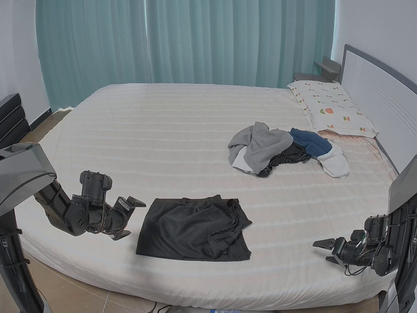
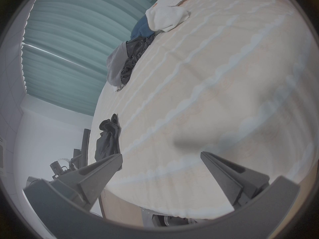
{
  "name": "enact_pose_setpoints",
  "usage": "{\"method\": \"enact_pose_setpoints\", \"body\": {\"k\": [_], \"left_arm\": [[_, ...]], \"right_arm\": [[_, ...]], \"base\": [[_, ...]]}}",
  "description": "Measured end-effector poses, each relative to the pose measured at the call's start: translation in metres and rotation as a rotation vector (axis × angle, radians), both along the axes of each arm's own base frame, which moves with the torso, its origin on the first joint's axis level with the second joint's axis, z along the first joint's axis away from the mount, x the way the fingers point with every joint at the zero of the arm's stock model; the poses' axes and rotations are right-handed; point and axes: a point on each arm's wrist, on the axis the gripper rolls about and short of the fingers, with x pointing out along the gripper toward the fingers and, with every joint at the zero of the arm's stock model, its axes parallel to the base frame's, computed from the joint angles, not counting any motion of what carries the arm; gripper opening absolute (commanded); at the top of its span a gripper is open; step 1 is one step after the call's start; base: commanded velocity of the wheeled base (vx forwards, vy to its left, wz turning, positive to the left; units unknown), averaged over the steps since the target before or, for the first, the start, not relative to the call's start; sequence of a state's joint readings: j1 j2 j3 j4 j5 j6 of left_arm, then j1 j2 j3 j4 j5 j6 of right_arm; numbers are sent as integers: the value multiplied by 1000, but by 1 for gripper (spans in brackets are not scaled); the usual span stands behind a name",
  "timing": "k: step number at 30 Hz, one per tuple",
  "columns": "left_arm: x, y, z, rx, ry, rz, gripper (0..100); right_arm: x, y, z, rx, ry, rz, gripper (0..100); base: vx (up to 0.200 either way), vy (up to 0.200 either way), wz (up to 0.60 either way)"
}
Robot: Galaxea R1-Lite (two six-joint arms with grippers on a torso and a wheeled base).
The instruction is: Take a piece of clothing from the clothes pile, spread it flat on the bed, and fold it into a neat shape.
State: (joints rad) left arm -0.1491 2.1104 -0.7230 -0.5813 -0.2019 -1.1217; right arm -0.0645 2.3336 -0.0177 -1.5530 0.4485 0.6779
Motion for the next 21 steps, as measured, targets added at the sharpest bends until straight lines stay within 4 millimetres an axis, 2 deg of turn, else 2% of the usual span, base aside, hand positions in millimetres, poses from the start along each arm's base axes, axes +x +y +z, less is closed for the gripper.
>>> {"method": "enact_pose_setpoints", "body": {"k": [9,15,21], "left_arm": [[0,0,0,-4,3,1,100],[0,1,0,-5,2,3,100],[0,1,0,-6,2,3,100]], "right_arm": [[1,4,3,-58,-15,-38,100],[6,30,10,-147,-70,-16,100],[22,63,16,-218,-155,14,100]], "base": [[0,200,0],[0,200,0],[0,167,0]]}}
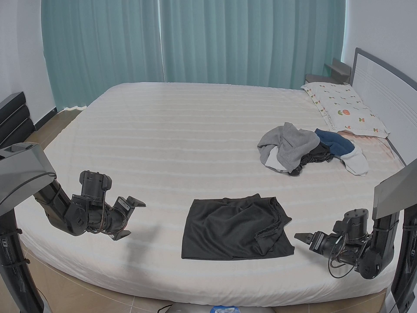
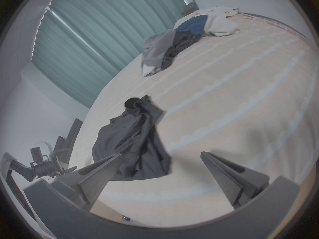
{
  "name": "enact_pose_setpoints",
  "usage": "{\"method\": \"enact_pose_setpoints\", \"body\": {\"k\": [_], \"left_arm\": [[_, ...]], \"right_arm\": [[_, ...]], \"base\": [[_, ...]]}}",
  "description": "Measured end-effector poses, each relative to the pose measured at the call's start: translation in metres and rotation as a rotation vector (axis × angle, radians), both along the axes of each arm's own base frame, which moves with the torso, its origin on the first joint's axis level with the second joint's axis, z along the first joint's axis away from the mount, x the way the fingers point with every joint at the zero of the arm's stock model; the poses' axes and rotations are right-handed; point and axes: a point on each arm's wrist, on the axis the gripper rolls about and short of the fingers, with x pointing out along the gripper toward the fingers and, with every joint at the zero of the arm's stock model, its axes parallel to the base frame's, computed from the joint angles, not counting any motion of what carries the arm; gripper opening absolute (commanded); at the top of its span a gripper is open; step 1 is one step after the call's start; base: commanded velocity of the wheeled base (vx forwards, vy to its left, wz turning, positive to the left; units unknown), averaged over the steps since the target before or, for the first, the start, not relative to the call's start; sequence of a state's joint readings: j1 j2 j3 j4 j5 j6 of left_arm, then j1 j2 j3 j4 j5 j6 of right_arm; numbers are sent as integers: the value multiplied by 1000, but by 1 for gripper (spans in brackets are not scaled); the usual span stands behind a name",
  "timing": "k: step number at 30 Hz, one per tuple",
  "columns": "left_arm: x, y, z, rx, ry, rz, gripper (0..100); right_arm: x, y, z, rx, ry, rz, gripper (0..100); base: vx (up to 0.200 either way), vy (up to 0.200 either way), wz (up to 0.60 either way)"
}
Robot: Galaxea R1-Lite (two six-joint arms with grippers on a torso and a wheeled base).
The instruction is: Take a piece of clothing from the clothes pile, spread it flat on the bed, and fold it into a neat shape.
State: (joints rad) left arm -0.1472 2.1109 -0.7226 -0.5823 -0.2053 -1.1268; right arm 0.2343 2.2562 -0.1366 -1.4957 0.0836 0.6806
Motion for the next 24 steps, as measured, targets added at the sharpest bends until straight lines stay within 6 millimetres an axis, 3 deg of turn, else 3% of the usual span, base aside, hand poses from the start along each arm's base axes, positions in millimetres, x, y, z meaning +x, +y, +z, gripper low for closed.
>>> {"method": "enact_pose_setpoints", "body": {"k": [14,24], "left_arm": [[0,0,-1,3,1,0,100],[0,0,-1,5,2,-1,100]], "right_arm": [[47,71,13,-188,79,30,100],[53,83,12,-427,72,59,100]], "base": [[0,0,0],[0,0,0]]}}
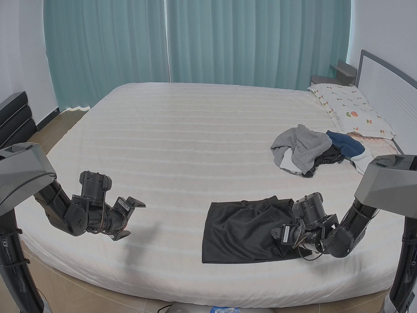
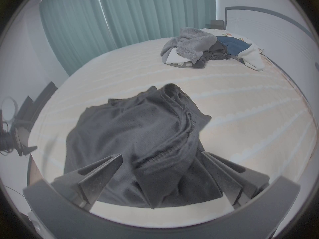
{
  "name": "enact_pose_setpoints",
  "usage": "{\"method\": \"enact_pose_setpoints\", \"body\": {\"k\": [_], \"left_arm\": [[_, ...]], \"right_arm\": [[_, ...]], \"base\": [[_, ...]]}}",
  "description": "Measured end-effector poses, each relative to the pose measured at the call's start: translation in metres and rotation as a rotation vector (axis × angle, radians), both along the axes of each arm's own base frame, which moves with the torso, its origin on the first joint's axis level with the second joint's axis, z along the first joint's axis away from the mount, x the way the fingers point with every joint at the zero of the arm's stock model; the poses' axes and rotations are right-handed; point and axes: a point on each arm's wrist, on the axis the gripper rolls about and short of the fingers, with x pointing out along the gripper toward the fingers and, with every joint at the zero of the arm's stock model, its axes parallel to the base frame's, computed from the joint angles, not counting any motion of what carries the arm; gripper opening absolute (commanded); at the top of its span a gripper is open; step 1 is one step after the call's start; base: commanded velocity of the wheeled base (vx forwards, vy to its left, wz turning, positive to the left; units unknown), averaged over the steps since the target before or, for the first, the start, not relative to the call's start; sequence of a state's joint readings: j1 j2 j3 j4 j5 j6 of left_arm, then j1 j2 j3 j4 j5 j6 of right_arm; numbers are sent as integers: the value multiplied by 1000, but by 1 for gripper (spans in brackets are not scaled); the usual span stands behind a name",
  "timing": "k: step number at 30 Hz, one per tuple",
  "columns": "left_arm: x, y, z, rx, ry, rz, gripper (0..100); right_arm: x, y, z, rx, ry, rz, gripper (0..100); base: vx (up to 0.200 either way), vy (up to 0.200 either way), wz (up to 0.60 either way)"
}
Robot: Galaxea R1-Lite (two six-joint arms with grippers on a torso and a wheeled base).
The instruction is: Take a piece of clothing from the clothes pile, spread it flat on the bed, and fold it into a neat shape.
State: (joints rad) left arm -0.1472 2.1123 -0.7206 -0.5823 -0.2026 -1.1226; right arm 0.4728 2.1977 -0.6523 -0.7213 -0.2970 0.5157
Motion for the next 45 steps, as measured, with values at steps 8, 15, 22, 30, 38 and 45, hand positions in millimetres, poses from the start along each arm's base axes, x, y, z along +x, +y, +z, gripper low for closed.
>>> {"method": "enact_pose_setpoints", "body": {"k": [8,15,22,30,38,45], "left_arm": [[0,0,0,1,0,-1,100],[0,0,0,1,0,-1,100],[0,0,0,1,-1,-1,100],[0,0,0,1,-1,-2,100],[1,0,1,5,-5,4,100],[1,0,1,6,-6,10,100]], "right_arm": [[-3,-18,-10,-73,83,-23,100],[-15,-52,-10,-66,148,-65,100],[-34,-86,-9,-31,216,-91,100],[-39,-108,-2,17,127,-128,100],[-23,-103,24,194,-8,-109,100],[13,-79,42,349,-93,-83,100]], "base": [[0,0,0],[0,0,0],[0,0,0],[0,0,0],[0,0,0],[86,0,0]]}}
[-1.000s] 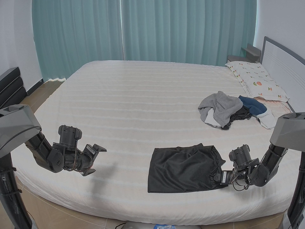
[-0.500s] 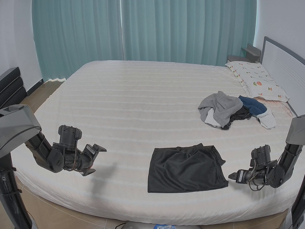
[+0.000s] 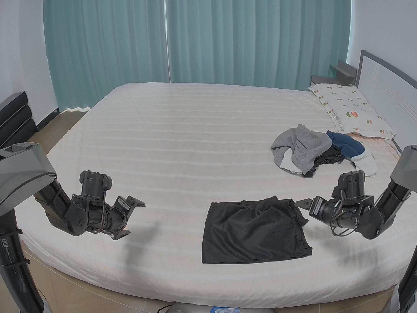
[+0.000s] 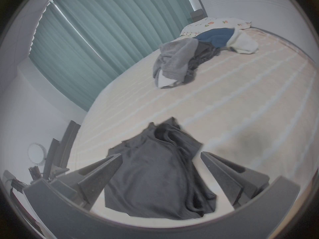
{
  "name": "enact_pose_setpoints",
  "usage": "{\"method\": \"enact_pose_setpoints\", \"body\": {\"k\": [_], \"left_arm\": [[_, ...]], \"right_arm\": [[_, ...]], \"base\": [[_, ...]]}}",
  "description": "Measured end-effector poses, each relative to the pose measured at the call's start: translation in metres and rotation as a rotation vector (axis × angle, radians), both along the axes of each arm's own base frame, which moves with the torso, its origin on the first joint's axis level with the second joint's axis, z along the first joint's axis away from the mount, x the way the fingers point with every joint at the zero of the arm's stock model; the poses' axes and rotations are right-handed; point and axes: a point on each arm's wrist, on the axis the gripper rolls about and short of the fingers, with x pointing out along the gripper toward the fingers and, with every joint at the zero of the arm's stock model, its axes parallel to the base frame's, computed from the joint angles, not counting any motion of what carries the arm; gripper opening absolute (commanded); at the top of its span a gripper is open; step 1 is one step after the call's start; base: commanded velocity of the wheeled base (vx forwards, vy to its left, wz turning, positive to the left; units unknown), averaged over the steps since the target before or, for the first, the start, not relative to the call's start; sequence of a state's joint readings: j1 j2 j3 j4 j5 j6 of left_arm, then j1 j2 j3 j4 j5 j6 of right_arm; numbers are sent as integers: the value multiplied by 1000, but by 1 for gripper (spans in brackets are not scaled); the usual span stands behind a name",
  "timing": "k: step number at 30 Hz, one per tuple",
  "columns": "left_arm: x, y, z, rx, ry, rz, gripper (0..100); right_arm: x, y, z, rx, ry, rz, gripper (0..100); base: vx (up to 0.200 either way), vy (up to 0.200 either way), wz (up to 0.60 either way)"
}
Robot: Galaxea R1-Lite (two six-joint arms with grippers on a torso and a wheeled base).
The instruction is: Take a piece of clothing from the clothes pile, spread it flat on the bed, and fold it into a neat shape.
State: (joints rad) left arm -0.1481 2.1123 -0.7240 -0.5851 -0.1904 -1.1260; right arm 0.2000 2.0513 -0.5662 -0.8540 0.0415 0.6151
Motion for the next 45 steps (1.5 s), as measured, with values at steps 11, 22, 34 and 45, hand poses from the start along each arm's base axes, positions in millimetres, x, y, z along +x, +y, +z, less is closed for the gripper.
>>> {"method": "enact_pose_setpoints", "body": {"k": [11,22,34,45], "left_arm": [[0,0,-1,8,0,-4,100],[-1,-1,-2,10,3,-8,100],[-1,-1,-2,10,4,-9,100],[-1,-2,-2,10,4,-10,100]], "right_arm": [[55,34,-14,114,35,23,100],[70,40,-35,114,93,16,0],[80,26,-35,112,77,-32,0],[94,-7,-42,124,91,-123,0]], "base": [[0,0,0],[0,0,0],[0,0,0],[0,0,0]]}}
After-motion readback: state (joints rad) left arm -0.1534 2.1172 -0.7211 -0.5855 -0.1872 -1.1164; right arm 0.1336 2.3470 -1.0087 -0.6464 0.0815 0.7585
